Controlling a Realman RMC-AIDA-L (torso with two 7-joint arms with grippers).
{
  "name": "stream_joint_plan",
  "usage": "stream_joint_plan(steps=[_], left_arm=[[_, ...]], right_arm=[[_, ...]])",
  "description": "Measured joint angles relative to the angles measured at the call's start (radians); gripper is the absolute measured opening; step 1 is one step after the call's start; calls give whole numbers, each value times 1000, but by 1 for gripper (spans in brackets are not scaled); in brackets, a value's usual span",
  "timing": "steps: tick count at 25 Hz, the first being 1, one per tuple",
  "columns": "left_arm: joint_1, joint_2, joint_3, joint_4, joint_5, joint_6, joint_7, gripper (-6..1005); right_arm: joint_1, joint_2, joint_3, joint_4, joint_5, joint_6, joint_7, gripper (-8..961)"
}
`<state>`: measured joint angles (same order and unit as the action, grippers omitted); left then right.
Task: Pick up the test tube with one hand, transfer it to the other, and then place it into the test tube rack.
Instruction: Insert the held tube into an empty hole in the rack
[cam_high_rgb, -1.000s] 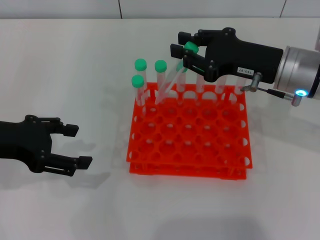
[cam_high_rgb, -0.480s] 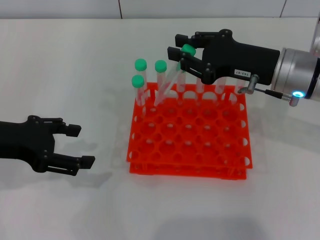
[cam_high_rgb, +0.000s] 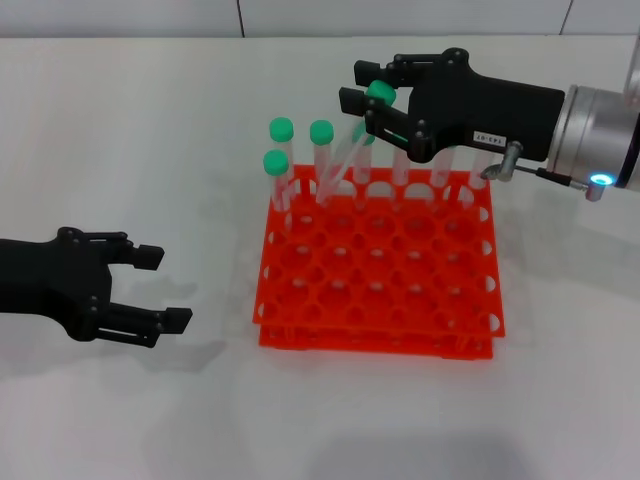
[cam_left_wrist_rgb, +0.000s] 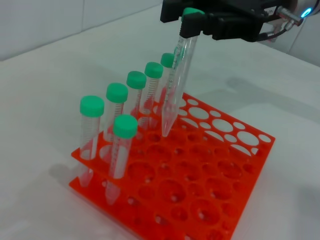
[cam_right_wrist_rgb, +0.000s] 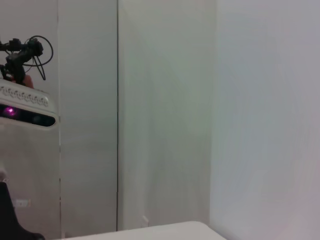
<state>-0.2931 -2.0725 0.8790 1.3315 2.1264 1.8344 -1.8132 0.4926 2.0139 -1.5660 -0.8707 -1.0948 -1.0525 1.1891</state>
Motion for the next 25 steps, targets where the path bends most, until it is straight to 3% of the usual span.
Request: stream_joint_plan(steps=[25], left_arm=[[-11,0,0,0,0,-12,0,894]], right_arm=[[15,-10,41,-87,-200,-17,93,281]])
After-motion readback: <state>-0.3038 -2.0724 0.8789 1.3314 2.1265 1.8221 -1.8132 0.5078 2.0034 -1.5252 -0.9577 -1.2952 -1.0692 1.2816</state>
